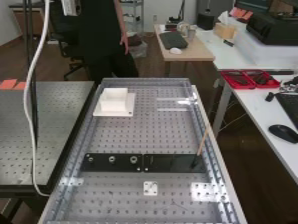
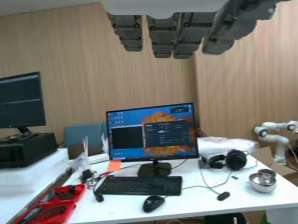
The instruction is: Grab the drill bit and place it in the clear container
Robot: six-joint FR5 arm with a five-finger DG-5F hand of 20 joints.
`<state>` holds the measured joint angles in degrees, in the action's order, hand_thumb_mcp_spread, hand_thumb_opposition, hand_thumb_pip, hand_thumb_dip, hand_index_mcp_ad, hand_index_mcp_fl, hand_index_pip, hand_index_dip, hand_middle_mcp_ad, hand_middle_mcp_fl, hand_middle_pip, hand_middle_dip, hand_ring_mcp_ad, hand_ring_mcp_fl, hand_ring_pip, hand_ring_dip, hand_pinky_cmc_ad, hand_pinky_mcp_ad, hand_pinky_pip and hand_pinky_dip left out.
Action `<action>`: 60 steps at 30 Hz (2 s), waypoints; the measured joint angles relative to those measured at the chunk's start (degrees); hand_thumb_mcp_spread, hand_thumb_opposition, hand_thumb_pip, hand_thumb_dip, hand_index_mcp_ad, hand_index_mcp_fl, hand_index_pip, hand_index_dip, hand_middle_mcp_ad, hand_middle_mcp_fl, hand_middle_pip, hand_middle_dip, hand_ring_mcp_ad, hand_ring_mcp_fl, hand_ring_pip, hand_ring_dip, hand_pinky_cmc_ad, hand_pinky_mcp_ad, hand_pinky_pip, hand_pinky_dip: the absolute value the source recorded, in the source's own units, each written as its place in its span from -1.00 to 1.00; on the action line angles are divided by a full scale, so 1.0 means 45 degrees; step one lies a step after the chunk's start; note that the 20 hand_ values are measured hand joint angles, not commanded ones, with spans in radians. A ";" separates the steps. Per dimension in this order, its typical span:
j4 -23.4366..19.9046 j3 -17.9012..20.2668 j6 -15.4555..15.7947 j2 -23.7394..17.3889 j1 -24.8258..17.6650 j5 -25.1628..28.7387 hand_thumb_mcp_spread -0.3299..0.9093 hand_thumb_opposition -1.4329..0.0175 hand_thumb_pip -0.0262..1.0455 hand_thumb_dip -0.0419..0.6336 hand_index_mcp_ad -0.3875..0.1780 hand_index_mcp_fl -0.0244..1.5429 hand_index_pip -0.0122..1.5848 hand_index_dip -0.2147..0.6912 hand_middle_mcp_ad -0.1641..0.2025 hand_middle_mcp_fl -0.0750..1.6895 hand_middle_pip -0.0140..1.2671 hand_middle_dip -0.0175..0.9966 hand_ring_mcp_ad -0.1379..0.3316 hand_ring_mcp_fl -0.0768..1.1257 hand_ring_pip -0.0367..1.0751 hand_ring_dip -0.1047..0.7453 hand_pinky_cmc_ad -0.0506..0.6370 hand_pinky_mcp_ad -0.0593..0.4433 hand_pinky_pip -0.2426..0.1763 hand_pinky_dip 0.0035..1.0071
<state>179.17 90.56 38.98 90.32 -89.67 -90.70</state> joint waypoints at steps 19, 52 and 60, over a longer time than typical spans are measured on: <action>-0.0134 0.0157 -0.0231 0.0133 0.0069 0.0092 -0.22 -0.08 -0.72 -0.85 0.86 -0.92 -0.87 -0.62 0.65 -0.88 -0.73 -0.92 0.51 -0.81 -0.76 -0.88 0.25 0.35 -0.13 -0.67; -0.2106 0.1802 -0.0645 0.1188 -0.0071 0.1562 -0.22 -0.15 -0.66 -0.85 0.92 -0.90 -0.86 -0.62 0.82 -0.87 -0.72 -0.92 0.64 -0.76 -0.72 -0.88 0.34 0.49 -0.28 -0.61; -0.2806 0.2166 -0.1135 0.1965 -0.0046 0.2321 -0.22 -0.15 -0.64 -0.86 0.92 -0.90 -0.86 -0.61 0.82 -0.87 -0.72 -0.92 0.66 -0.76 -0.72 -0.88 0.34 0.49 -0.28 -0.61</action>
<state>166.54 100.31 33.87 99.16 -89.88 -80.26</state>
